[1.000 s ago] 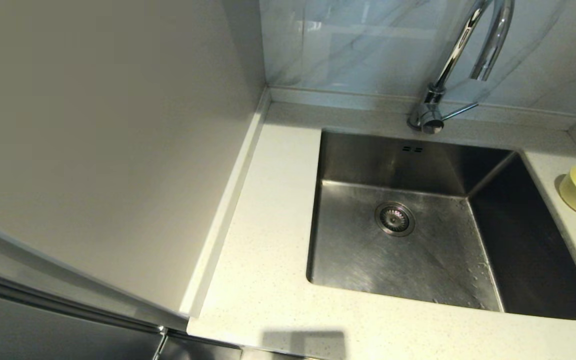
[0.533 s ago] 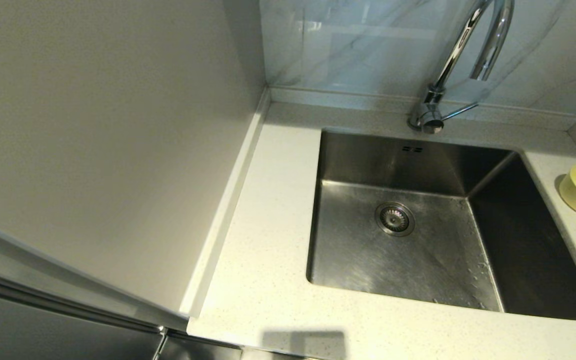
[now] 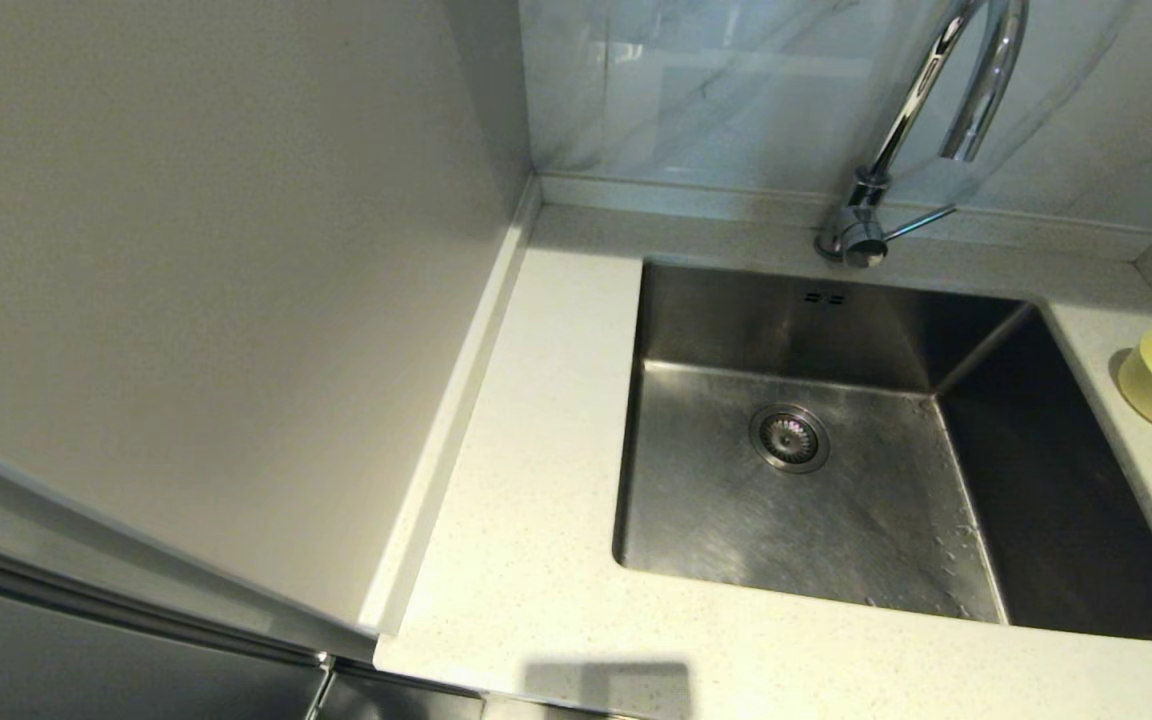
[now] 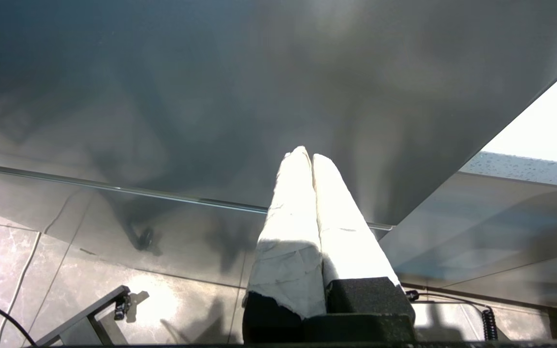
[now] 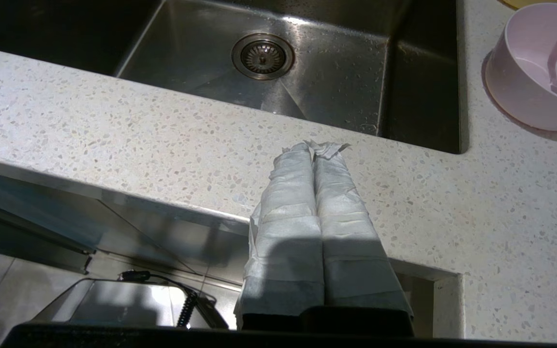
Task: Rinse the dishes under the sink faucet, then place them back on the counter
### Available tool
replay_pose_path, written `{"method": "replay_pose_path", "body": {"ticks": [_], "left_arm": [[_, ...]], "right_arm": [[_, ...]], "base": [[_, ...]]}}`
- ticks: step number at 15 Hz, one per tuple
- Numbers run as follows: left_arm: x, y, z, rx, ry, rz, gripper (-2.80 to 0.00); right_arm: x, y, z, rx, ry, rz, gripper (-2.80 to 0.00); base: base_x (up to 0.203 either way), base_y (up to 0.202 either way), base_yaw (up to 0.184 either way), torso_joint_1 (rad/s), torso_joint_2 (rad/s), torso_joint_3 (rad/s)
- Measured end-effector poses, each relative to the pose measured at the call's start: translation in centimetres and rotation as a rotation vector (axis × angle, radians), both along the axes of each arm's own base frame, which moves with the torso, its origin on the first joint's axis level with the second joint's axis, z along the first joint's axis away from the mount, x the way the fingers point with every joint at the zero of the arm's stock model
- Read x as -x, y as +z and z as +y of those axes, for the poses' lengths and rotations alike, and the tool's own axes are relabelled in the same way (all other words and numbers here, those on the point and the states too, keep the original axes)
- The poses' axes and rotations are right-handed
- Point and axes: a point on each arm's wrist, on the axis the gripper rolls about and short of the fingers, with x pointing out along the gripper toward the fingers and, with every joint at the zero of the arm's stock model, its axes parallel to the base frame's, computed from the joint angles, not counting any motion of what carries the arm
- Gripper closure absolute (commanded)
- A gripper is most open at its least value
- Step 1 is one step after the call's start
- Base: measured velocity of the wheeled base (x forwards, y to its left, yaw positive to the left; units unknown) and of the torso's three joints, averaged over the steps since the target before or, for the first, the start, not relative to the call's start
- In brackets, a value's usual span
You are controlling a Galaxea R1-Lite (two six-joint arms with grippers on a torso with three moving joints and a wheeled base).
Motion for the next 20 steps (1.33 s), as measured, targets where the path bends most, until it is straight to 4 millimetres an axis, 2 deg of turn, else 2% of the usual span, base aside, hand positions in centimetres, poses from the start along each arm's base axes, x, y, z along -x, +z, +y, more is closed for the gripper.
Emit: {"method": "replay_pose_path", "body": {"ticks": [20], "left_arm": [[0.00, 0.00, 0.00, 0.000, 0.000, 0.000, 0.00]], "right_arm": [[-0.01, 0.00, 0.00, 0.000, -0.001, 0.001, 0.00]], "base": [[0.000, 0.000, 0.000, 0.000, 0.00, 0.000]]}}
